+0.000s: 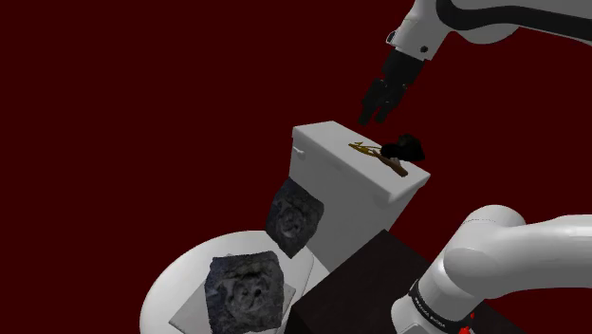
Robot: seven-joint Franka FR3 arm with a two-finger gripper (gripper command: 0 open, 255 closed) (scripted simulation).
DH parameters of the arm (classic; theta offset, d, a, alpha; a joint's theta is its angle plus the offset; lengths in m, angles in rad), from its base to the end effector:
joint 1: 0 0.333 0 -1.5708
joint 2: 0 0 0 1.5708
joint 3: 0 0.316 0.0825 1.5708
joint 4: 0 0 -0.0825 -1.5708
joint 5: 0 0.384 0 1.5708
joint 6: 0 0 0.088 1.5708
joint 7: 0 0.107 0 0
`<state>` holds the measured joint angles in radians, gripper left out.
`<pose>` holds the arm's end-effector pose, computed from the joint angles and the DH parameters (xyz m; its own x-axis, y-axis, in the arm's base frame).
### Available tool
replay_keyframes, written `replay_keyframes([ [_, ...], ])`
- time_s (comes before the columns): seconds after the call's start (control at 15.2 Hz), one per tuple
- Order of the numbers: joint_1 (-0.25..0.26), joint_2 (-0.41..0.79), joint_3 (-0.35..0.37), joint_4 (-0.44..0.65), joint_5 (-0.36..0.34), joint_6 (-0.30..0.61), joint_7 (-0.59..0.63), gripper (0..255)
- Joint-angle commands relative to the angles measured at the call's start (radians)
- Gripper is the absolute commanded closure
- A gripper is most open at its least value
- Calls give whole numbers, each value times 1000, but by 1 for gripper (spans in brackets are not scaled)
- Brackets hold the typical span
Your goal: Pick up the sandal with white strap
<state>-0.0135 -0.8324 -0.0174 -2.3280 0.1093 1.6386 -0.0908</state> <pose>0.3010 -0.0003 0.6252 0.9867 0.0560 0.1524 0.0729 -0.9915 -0.1082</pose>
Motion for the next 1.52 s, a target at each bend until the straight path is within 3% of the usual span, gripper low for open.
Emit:
replay_keyframes([
  [0.0, 0, 0, 0, 0, 0, 0, 0, 0],
  [0.66, -87, -30, -244, -159, -87, 108, -199, 0],
  [1.25, -156, 67, -486, -209, -156, 227, -397, 0],
  [1.39, -204, 121, -511, -208, -136, 258, -471, 0],
  [1.45, -237, 134, -486, -208, -115, 259, -492, 0],
])
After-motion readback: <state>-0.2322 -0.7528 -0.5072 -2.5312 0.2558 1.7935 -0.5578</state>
